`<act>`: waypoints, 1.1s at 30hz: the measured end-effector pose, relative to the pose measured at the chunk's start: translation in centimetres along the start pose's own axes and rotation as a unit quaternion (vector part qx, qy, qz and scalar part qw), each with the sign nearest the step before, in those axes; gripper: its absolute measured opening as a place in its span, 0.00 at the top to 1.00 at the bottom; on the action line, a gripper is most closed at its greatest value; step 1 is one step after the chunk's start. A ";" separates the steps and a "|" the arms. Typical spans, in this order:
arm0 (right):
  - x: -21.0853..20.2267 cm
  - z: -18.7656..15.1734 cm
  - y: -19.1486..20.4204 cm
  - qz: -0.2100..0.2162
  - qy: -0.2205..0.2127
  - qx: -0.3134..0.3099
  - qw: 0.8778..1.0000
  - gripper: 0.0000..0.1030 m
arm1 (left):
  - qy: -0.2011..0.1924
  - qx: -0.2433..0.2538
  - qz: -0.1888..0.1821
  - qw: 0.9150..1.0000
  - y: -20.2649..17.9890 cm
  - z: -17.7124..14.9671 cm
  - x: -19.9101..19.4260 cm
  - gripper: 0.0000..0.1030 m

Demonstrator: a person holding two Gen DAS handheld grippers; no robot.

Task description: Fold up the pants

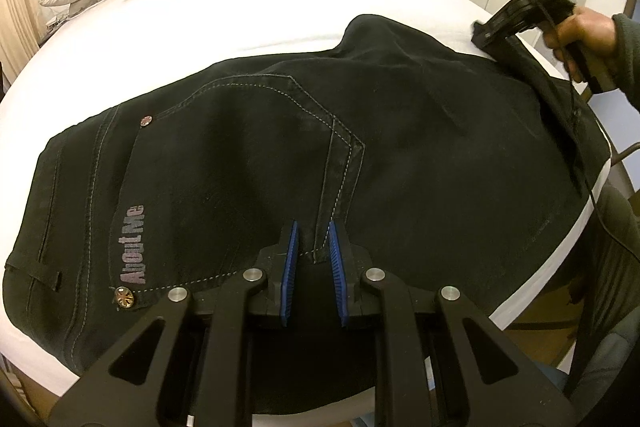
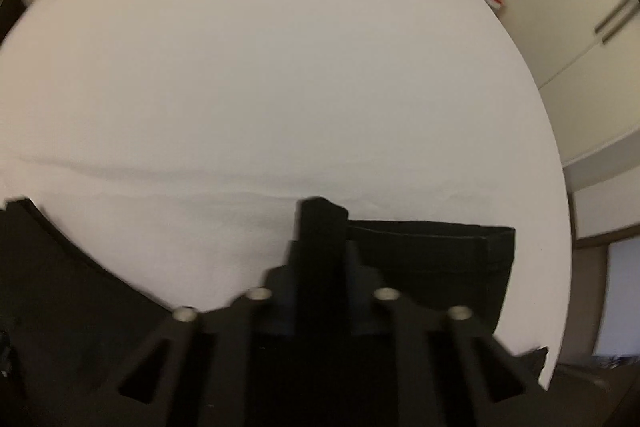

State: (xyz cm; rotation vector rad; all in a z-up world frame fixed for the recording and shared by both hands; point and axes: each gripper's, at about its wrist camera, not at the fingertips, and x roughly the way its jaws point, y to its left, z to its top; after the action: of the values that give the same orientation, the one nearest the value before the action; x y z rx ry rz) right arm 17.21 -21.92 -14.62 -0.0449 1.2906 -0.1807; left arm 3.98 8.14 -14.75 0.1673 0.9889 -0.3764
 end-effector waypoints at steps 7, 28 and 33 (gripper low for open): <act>-7.6 -5.7 -5.7 0.084 -0.112 0.091 0.986 0.93 | 0.004 -0.005 0.010 1.000 -0.2 0.3 0.2 0.84; -5.0 -29.2 -22.4 0.196 -0.180 0.440 0.858 0.93 | 0.023 -0.026 0.070 0.997 -2.6 1.5 1.0 0.79; -5.1 -29.7 -23.1 0.207 -0.183 0.455 0.846 0.93 | 0.023 -0.034 0.062 0.997 -2.8 1.8 0.7 0.79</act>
State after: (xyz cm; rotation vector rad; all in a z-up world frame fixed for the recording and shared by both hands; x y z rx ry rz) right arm -15.12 -41.89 -14.93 0.9683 0.7023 -0.3754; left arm 4.66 4.80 -14.23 0.1752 1.0298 -0.2262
